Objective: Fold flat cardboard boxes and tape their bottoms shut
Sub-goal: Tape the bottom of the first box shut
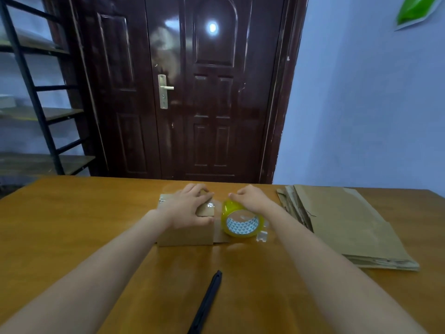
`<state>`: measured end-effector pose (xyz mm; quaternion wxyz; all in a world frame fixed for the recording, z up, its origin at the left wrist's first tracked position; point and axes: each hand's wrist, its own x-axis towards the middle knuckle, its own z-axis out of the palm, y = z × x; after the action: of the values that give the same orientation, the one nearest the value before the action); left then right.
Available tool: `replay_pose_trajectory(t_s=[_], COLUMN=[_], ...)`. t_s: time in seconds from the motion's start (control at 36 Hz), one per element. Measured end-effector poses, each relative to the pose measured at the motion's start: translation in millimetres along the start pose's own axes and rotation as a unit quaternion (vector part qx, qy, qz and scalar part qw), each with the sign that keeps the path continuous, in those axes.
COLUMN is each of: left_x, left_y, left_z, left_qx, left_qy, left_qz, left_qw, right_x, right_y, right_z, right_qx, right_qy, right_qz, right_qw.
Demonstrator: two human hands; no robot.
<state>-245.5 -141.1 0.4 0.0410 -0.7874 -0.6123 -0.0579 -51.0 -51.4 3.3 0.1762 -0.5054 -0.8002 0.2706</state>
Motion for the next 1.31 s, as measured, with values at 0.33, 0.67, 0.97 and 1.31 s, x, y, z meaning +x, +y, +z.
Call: replay_pose_trajectory(t_s=[0.33, 0.67, 0.97, 1.31], left_x=[-7, 8, 16, 18], left_y=[16, 25, 29, 24], left_z=[2, -15, -25, -27], left_qx=[0.01, 0.072, 0.11, 0.115], left_qy=[0.024, -0.044, -0.099, -0.101], left_qz=[0.024, 0.006, 0.01, 0.029], left_qw=[0.999, 0.996, 0.989, 0.988], right_x=[-16, -101, -153, -145], right_y=[5, -47, -61, -21], right_z=[-4, 18, 80, 71], right_qx=[-0.091, -0.028, -0.251, 0.089], right_qy=[0.147, -0.238, -0.235, -0.082], right_qz=[-0.038, -0.081, -0.059, -0.104], right_qw=[0.984, 0.968, 0.937, 0.987])
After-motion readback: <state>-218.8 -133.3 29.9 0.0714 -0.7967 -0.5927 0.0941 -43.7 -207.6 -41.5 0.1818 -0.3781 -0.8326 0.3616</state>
